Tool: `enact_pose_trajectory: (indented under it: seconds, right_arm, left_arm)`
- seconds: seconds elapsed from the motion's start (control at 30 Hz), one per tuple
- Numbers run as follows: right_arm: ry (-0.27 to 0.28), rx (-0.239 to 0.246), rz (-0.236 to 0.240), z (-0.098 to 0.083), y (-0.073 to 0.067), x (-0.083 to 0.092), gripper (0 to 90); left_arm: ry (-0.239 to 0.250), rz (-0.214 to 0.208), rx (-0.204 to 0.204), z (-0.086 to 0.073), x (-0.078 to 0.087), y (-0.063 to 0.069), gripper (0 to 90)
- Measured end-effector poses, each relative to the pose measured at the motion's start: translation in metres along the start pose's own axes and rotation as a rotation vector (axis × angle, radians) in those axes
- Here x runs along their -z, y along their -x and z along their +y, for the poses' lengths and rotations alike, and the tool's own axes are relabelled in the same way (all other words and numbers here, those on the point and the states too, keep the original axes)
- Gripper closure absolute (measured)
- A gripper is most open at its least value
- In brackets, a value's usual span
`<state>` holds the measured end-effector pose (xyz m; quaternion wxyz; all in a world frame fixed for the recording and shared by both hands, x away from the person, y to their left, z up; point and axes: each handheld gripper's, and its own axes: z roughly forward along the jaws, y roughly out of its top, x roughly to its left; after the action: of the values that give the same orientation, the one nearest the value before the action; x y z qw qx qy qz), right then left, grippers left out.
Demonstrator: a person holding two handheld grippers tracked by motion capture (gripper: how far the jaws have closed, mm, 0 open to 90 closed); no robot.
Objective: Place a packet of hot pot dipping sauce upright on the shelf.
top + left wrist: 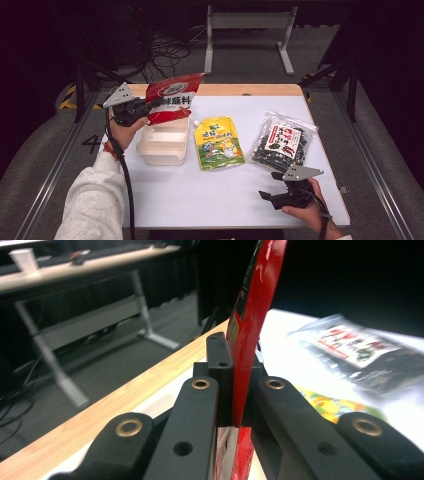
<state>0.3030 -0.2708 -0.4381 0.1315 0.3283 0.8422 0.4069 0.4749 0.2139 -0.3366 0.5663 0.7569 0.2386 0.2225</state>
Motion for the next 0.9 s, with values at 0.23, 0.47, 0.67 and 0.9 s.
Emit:
enact_pose_trajectory:
  seconds: [0.23, 0.47, 0.67, 0.9]
  right_arm:
    - [-0.020, 0.007, 0.014, -0.001, -0.002, -0.004, 20.1]
    - [-0.029, 0.008, 0.017, -0.002, -0.005, -0.004, 20.1]
    - [-0.029, 0.005, 0.018, -0.003, -0.007, -0.004, 20.2]
    - [-0.046, 0.022, 0.032, -0.004, -0.013, -0.006, 20.4]
  left_arm:
    - [-0.028, 0.038, 0.016, -0.008, -0.015, -0.016, 90.0]
    - [-0.074, 0.048, -0.012, -0.009, -0.032, -0.024, 90.0]
    - [-0.099, 0.044, -0.015, -0.013, -0.049, -0.031, 90.0]
    - [-0.142, 0.040, 0.001, -0.020, -0.064, -0.035, 87.0]
